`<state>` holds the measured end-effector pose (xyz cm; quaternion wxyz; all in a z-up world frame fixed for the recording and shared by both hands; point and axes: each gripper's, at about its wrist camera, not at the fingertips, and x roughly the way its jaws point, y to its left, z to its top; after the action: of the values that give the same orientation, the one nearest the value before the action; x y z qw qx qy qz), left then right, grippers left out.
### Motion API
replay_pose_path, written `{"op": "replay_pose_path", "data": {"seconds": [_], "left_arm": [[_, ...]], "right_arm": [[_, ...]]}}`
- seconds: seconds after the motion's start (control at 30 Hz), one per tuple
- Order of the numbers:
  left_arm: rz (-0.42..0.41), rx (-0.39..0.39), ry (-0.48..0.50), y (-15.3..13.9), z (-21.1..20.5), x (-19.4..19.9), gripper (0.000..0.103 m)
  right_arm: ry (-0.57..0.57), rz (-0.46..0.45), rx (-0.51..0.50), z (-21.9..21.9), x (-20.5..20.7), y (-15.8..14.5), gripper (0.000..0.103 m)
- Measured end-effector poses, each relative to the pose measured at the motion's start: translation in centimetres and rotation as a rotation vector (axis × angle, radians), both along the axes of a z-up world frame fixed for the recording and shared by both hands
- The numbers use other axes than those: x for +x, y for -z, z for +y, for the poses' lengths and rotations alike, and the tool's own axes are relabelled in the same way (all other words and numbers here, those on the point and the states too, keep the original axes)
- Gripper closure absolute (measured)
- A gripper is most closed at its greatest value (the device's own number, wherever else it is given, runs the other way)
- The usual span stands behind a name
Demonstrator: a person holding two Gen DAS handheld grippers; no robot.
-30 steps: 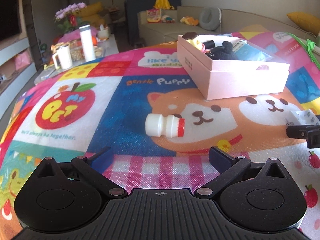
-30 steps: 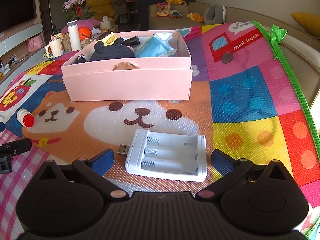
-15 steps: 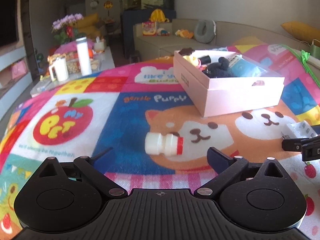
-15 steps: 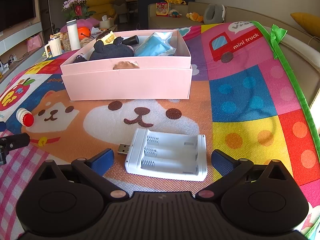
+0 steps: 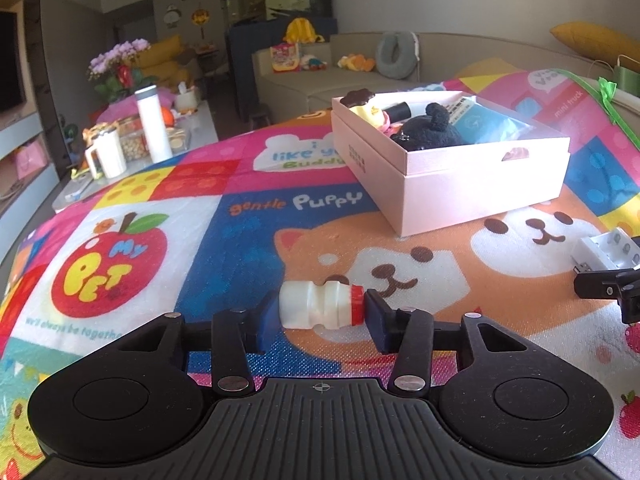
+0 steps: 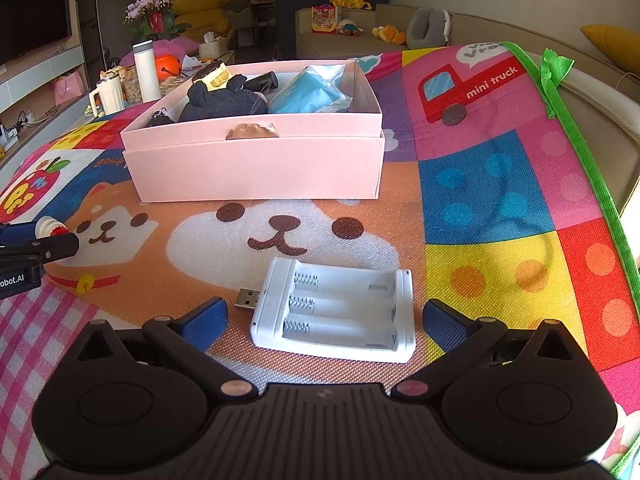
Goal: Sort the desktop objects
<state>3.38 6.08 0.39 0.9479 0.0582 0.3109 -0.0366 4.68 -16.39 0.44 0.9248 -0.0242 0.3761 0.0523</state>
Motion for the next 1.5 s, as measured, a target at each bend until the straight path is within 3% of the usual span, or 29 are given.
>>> {"op": "replay_pose_path", "data": {"seconds": [0.2, 0.3, 0.57, 0.7, 0.83, 0.97, 1.07, 1.17, 1.3, 1.33, 1.5], "left_arm": [[0.01, -0.013, 0.031, -0.1, -1.1, -1.2, 0.053], [0.009, -0.015, 0.058, -0.4, -2.1, -2.1, 0.054], [-0.044, 0.016, 0.133, -3.2, -4.9, -4.2, 0.053], [-0.08, 0.017, 0.191, -5.2, -6.5, -4.5, 0.053], [-0.168, 0.013, 0.225, -8.1, -8.3, -3.2, 0.053], [-0.255, -0.006, 0.212, -10.5, -10.0, 0.5, 0.053], [-0.273, -0.077, 0.21, -11.5, -11.0, 4.1, 0.053], [-0.298, -0.083, 0.195, -11.4, -11.9, 7.3, 0.046], [-0.261, -0.137, 0.147, -10.5, -10.0, 8.5, 0.014], [-0.254, -0.143, 0.127, -10.0, -9.2, 8.1, 0.01], [-0.142, -0.099, 0.048, -6.1, -5.4, 4.8, 0.006]], "right_arm": [[-0.006, -0.006, 0.006, 0.1, -0.1, 0.0, 0.001], [-0.018, -0.021, 0.006, 0.1, -0.4, -0.2, 0.01], [-0.072, -0.011, 0.037, -1.3, -2.4, -1.9, 0.012], [-0.129, -0.099, 0.053, -3.1, -4.4, -5.6, 0.012], [-0.105, -0.225, 0.058, -5.2, -4.4, -10.2, 0.012], [-0.061, -0.337, 0.085, -7.3, -2.6, -15.0, 0.012], [-0.047, -0.401, 0.091, -7.9, -1.0, -17.6, 0.012], [-0.039, -0.447, 0.061, -7.4, 0.5, -19.1, 0.012], [-0.042, -0.438, 0.06, -6.9, 2.5, -19.7, 0.012], [-0.044, -0.435, 0.064, -6.7, 2.9, -19.7, 0.012], [-0.069, -0.403, 0.102, -5.6, 4.9, -19.7, 0.012]]}}
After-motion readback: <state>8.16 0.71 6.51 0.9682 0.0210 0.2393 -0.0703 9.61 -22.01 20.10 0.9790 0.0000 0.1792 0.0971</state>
